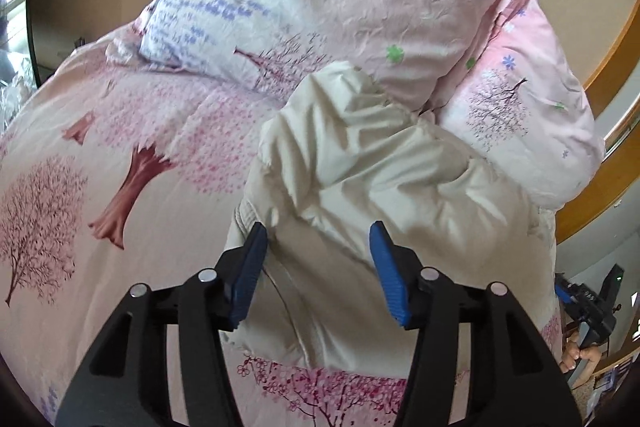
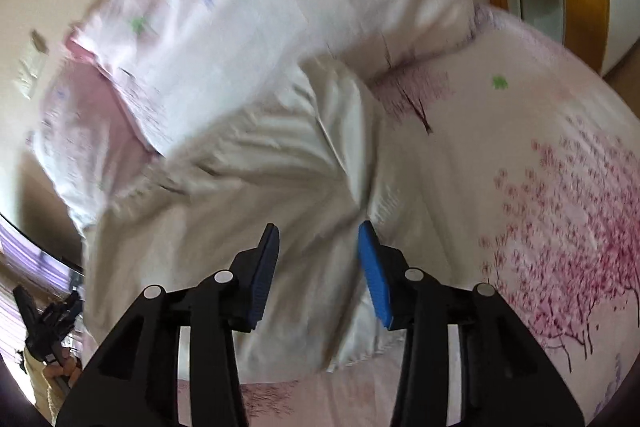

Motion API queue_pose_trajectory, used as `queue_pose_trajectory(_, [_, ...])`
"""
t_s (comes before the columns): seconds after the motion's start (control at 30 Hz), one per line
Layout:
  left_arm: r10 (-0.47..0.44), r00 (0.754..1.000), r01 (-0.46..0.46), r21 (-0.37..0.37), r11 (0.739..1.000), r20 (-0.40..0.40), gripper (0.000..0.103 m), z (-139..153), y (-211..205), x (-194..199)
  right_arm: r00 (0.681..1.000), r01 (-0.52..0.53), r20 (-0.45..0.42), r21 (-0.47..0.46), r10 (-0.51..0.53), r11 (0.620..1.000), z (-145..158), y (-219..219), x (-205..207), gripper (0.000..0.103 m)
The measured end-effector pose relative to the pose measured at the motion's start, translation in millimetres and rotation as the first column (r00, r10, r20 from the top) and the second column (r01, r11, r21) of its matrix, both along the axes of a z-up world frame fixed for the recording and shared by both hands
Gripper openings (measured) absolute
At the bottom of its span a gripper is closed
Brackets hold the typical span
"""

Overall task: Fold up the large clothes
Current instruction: 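Press the folded jacket down with both grippers and release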

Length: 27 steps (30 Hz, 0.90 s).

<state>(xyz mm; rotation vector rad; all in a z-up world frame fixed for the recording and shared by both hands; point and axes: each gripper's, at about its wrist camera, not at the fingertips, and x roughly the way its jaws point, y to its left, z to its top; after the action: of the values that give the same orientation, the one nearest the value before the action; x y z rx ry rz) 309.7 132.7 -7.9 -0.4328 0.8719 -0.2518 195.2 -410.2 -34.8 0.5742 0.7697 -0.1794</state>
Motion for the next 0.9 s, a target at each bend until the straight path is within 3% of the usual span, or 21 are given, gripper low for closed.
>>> queue_pose_trajectory(0.13, [0.011,1.0,-0.011,-0.002,1.0,-0.019,0.054,-14,-2,5,1.0,0.016,-0.016,0.024,-0.015,1.0,-22,-1,13,0.037])
queue_pose_trajectory(0.27, [0.016,1.0,-0.016,-0.02,1.0,-0.013,0.054,-13,0,-1,1.0,0.021,-0.008,0.036,-0.021,0.999,-13,-2,8,0.04])
queue_pose_trajectory(0.37, [0.026,1.0,-0.025,-0.129,0.991,0.006,0.06,-7,18,-16,0.996,0.048,0.071,0.136,-0.058,0.99,-1,-7,-22,0.066])
queue_pose_trajectory(0.47, [0.093,0.995,-0.088,-0.205,0.975,0.017,0.066,-6,42,-36,0.987,0.099,0.102,0.22,-0.124,0.971,0,-17,-50,0.073])
queue_pose_trajectory(0.63, [0.162,0.985,-0.173,-0.332,0.927,-0.061,0.069,-32,68,-62,0.976,0.162,0.058,0.444,-0.209,0.881,-33,-35,-68,0.075])
queue_pose_trajectory(0.8, [0.177,0.976,-0.216,-0.456,0.863,-0.128,0.069,-58,67,-68,0.977,0.158,0.029,0.556,-0.209,0.816,-56,-35,-60,0.075])
queue_pose_trajectory(0.9, [0.161,0.976,-0.211,-0.484,0.849,-0.143,0.069,-63,56,-64,0.977,0.153,0.028,0.601,-0.212,0.785,-64,-35,-53,0.075])
